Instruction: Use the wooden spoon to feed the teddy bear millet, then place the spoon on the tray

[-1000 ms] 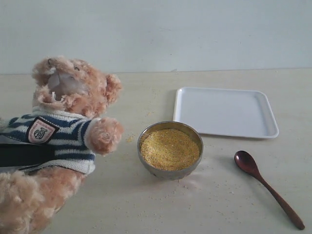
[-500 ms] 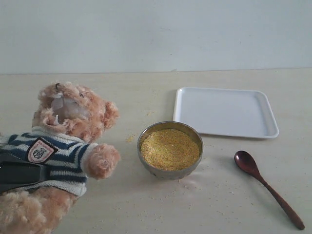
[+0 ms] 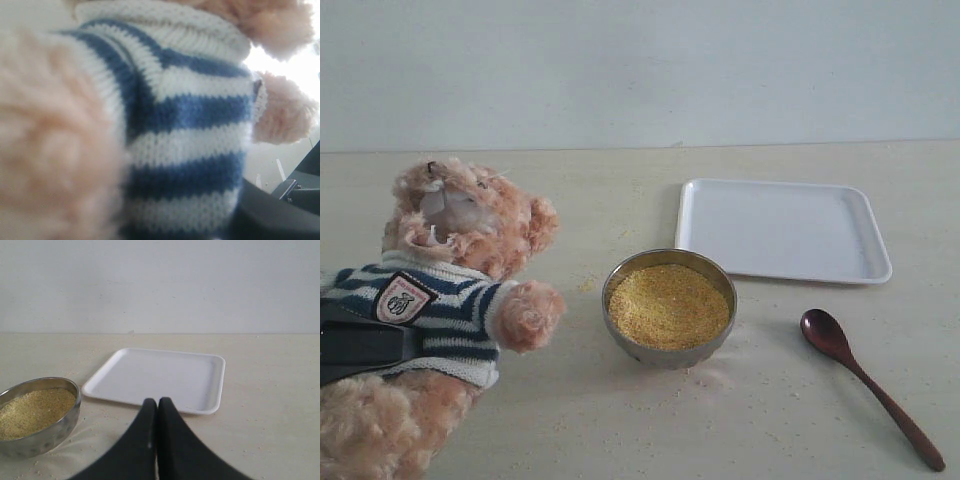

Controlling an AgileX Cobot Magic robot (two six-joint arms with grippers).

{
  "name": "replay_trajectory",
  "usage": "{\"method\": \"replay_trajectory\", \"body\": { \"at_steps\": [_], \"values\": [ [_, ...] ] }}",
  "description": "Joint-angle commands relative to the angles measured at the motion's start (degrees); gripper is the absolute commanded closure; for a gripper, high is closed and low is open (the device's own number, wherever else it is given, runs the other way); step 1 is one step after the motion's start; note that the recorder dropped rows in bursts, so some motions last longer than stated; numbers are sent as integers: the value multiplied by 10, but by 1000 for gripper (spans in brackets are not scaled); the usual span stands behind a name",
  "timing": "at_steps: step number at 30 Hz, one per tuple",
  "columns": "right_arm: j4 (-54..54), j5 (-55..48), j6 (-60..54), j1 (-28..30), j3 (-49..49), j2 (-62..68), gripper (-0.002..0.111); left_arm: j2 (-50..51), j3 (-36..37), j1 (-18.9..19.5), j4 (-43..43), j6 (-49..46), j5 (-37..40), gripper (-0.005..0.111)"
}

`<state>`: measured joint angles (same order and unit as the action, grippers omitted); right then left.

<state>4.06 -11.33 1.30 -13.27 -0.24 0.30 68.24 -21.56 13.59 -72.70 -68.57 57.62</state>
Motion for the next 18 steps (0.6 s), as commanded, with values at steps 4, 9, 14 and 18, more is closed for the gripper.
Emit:
{"method": "replay_trajectory", "body": {
  "at_steps": [4,9,14,18],
  "values": [
    [1,4,-1,1,2,-3,108,0,2,1,-15,-1,8,102],
    [1,4,-1,1,2,-3,108,0,2,1,-15,-1,8,102],
    [1,2,-1,1,2,-3,108,0,2,1,-15,-1,8,102],
    [90,59,198,1,2,-3,108,0,2,1,-15,-1,8,102]
  ]
}}
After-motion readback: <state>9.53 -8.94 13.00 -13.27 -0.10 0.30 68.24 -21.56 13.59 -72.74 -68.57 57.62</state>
